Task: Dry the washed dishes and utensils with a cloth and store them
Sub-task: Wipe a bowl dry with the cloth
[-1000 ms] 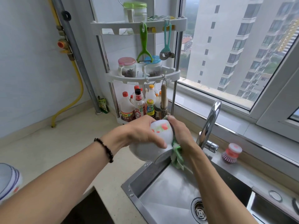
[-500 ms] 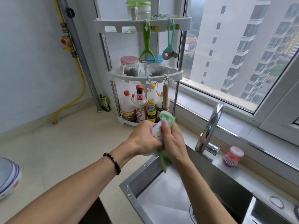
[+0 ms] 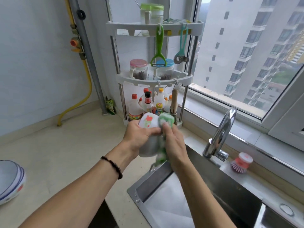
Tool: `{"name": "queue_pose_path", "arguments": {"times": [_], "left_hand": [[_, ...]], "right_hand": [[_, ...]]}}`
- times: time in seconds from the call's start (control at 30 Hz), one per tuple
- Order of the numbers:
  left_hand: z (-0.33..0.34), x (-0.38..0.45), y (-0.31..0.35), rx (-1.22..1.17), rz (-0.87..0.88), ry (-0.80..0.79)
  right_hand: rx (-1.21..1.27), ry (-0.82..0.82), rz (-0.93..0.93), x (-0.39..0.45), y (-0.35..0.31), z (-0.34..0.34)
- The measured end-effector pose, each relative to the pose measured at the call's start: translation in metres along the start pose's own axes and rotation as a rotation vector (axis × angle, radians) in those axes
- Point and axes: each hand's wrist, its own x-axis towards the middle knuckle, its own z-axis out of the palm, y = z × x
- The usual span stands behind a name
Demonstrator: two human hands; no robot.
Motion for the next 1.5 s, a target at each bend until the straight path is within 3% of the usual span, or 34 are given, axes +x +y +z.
{"name": "queue_pose_path", "arguments": {"times": [0.03,0.1,0.23,0.4,0.5,0.67,0.8,0.87,0.93,1.03,1.17,1.3,1.43,1.5], "left_hand": [[-0.004,0.001,0.001,-0.088,-0.040,0.059],[-0.012,0.000,0.001,-0.110,-0.059,0.092],[-0.034,-0.008,0.000,-0.099,-0.015,0.095],[-0.078,-0.004,0.004,-0.162,-0.010,0.149],[-0.099,-0.012,-0.002,-0.100,0.000,0.080],[-0.128,-0.019,-0.010,-0.088,-0.048,0.096],[-0.137,-0.042,-0.018,-0.003,-0.031,-0.008],[-0.145,-0.050,-0.017,-0.006,-0.018,-0.058],[-0.154,-0.059,-0.017,0.048,0.006,-0.145],[-0.158,-0.085,-0.023,0.106,0.030,-0.245],[-0.160,-0.113,-0.035,0.156,0.071,-0.276],[-0.168,-0.155,-0.051,0.285,0.050,-0.319],[-0.180,-0.176,-0.063,0.344,0.130,-0.187],[-0.192,-0.191,-0.065,0.415,0.126,-0.221]], "right_hand": [[-0.042,0.016,-0.077,-0.009,0.008,0.012],[-0.080,0.047,-0.060,-0.021,0.013,0.024],[0.157,0.178,0.246,-0.017,0.008,0.037],[-0.052,0.159,-0.057,-0.064,0.022,0.089],[-0.076,0.188,-0.020,-0.066,0.019,0.110],[-0.061,0.146,-0.081,-0.096,0.025,0.142],[0.048,0.136,-0.063,-0.091,0.020,0.148],[-0.021,0.111,-0.141,-0.097,0.022,0.154],[-0.053,0.101,-0.086,-0.101,0.024,0.145],[0.039,0.030,0.088,-0.104,0.017,0.125],[-0.178,-0.118,-0.122,-0.144,0.022,0.128],[-0.168,-0.236,0.045,-0.157,0.019,0.109],[-0.572,-0.367,-0.270,-0.197,0.024,0.136],[-0.403,-0.421,-0.118,-0.205,0.024,0.139]]}}
